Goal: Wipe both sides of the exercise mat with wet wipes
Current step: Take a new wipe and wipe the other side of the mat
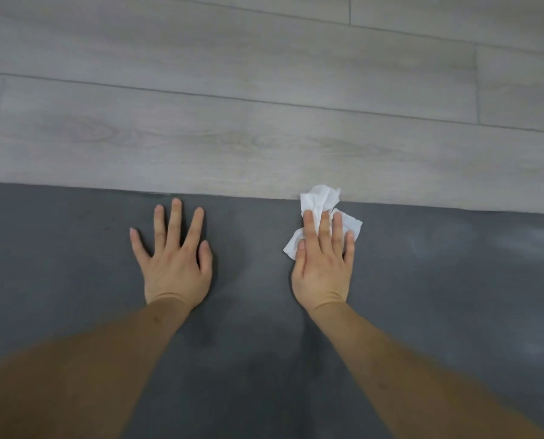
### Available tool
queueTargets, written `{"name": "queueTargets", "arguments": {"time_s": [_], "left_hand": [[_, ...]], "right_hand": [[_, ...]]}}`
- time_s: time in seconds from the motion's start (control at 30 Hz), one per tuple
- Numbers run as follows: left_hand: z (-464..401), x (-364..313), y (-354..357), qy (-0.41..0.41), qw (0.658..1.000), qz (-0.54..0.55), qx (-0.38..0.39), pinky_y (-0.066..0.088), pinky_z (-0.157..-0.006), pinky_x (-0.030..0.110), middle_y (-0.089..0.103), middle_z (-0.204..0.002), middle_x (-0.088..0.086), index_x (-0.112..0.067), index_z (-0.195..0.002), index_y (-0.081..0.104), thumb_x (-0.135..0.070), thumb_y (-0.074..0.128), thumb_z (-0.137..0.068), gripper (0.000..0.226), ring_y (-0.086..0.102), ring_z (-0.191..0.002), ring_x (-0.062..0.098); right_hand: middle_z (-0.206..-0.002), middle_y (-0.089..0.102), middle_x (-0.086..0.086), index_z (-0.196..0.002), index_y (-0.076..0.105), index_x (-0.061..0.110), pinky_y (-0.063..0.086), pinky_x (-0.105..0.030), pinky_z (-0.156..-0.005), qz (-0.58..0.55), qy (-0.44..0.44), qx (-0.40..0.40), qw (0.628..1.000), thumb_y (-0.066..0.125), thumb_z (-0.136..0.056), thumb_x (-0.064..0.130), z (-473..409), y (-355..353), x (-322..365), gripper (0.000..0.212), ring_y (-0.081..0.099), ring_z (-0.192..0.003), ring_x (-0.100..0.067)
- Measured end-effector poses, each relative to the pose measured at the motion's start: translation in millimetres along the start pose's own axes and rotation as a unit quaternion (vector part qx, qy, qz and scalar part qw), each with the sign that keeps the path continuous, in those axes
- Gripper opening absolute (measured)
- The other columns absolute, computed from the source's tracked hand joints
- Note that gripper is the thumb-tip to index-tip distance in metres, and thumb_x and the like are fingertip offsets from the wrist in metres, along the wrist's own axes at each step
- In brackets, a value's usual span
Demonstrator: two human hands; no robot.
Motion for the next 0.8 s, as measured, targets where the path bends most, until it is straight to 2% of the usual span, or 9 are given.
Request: {"name": "queueTargets", "arguments": {"time_s": [0.23,0.43,0.63,0.8], "left_hand": [[-0.1,-1.6,0.3,0.001,1.0,-0.006,0.007,0.001,-0.118,0.071,0.003,-0.171,0.002,-0.032,-0.161,0.023,-0.042,0.03,-0.098,0.064,-0.003,-0.158,0.027],[-2.9,-1.5,-0.6,0.001,1.0,-0.009,0.014,0.002,-0.118,0.071,0.005,-0.171,0.002,-0.03,-0.161,0.023,-0.04,0.031,-0.097,0.065,-0.002,-0.158,0.027],[-2.0,-1.5,-1.2,-0.008,0.999,-0.016,0.038,0.001,-0.118,0.071,-0.002,-0.171,0.002,-0.031,-0.162,0.017,-0.04,0.027,-0.099,0.064,-0.009,-0.157,0.027],[-4.3,-5.3,-1.7,-0.005,0.999,0.0,0.045,0.001,-0.117,0.072,-0.002,-0.171,0.002,-0.031,-0.162,0.016,-0.041,0.026,-0.098,0.065,-0.011,-0.157,0.027]], "right_hand": [[-0.172,0.017,-0.007,-0.165,0.018,0.029,0.01,-0.052,-0.128,0.009,-0.011,-0.009,1.0,0.023,-0.108,0.034,0.5,0.8,-2.5,0.058,0.002,-0.16,-0.025],[-0.172,0.016,-0.006,-0.165,0.016,0.029,0.007,-0.051,-0.128,0.015,-0.006,-0.003,1.0,0.023,-0.108,0.033,-1.0,1.2,-1.1,0.058,0.0,-0.16,-0.023],[-0.172,0.014,-0.003,-0.165,0.015,0.029,0.008,-0.051,-0.128,0.025,-0.006,0.002,1.0,0.027,-0.107,0.031,-1.1,0.5,-0.6,0.059,-0.001,-0.16,-0.022],[-0.171,0.018,-0.004,-0.164,0.02,0.028,0.007,-0.05,-0.128,0.038,-0.002,-0.006,0.999,0.026,-0.107,0.031,-3.4,0.1,-0.9,0.058,0.003,-0.16,-0.024]]}}
Point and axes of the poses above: each hand's wrist, its own z-axis away from the middle knuckle, its own y-axis out of the palm, x = y × z, the point moved 2 cm from there along -z, towards the middle knuckle
